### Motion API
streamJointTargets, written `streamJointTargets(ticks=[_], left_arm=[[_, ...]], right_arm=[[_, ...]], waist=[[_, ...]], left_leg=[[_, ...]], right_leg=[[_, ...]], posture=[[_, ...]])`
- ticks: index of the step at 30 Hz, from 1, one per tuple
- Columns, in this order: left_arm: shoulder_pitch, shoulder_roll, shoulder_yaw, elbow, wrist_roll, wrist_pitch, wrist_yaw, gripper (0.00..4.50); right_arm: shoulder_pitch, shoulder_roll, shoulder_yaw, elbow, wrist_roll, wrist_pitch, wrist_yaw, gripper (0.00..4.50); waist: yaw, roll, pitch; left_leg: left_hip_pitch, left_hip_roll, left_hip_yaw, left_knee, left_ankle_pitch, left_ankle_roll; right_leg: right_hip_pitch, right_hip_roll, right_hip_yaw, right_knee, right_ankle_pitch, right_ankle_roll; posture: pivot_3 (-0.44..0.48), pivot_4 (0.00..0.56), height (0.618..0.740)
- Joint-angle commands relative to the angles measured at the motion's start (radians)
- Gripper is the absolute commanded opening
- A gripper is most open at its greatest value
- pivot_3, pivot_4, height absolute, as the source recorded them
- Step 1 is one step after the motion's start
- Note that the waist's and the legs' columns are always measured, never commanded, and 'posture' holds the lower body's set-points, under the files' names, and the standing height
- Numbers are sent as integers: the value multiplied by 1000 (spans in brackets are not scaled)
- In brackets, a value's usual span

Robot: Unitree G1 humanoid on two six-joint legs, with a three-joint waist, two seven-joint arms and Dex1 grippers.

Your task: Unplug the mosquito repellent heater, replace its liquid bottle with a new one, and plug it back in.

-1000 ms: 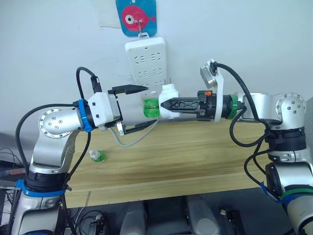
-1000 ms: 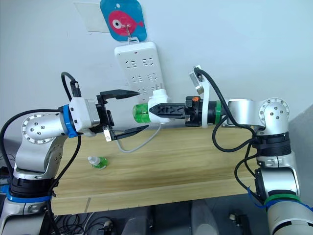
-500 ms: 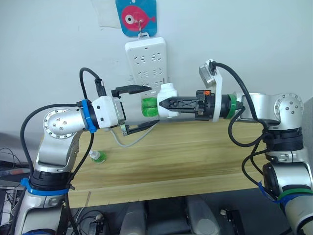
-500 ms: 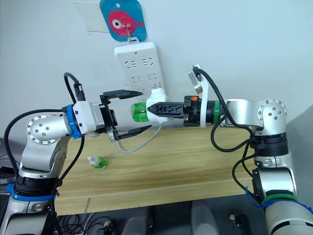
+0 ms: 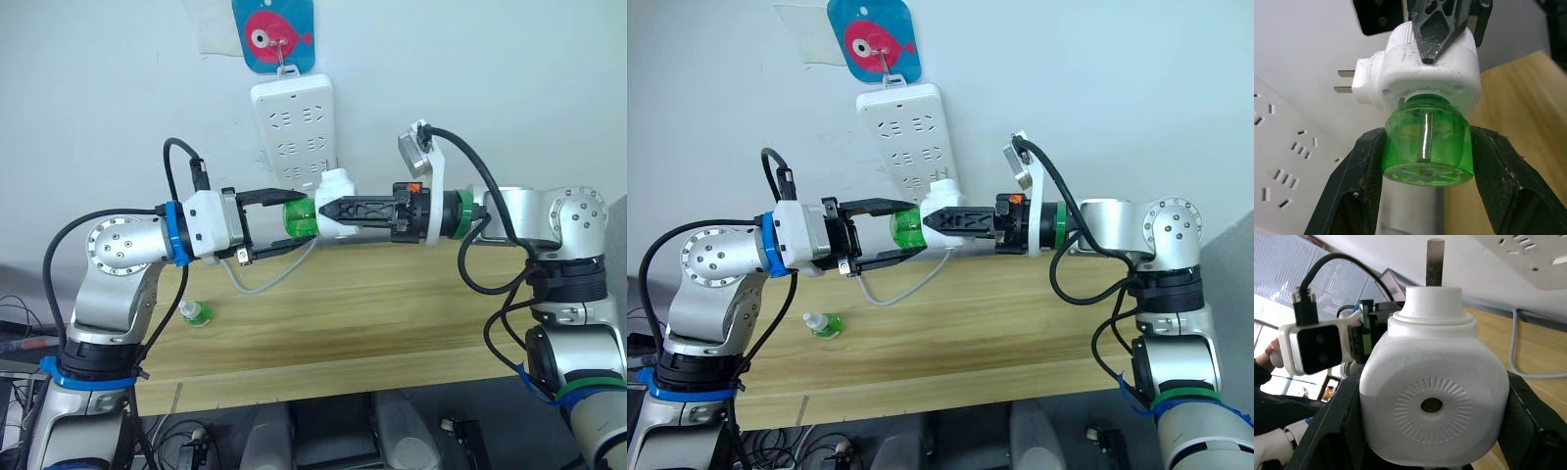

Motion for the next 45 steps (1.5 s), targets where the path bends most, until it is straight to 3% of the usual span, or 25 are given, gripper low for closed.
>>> streamJointTargets(ticks=[1, 15, 26, 45], left_arm=[[9, 33, 27, -71, -115, 90, -38, 2267], [18, 157, 59, -170, -368, 422, -94, 2267], [-7, 157, 130, -199, -609, 717, 11, 2267], [-61, 196, 177, -165, -903, 1046, 89, 2267]], right_arm=[[-20, -47, -10, -23, 26, 13, 50, 3019], [-39, -172, 110, -71, 26, 17, 187, 3019], [-42, -182, 123, -88, 26, -14, 205, 3019], [-66, -252, 185, -135, 26, 23, 360, 3019]], waist=[[0, 0, 0], [1, 0, 0], [1, 0, 0], [1, 0, 1]], left_leg=[[0, 0, 0, 0, 0, 0], [0, 0, 0, 0, 0, 0], [0, 0, 0, 0, 0, 0], [0, 0, 0, 0, 0, 0]], right_leg=[[0, 0, 0, 0, 0, 0], [0, 0, 0, 0, 0, 0], [0, 0, 0, 0, 0, 0], [0, 0, 0, -1, 0, 0]], posture=[[-169, 263, 730], [-160, 260, 730], [-166, 262, 730], [-160, 276, 730]])
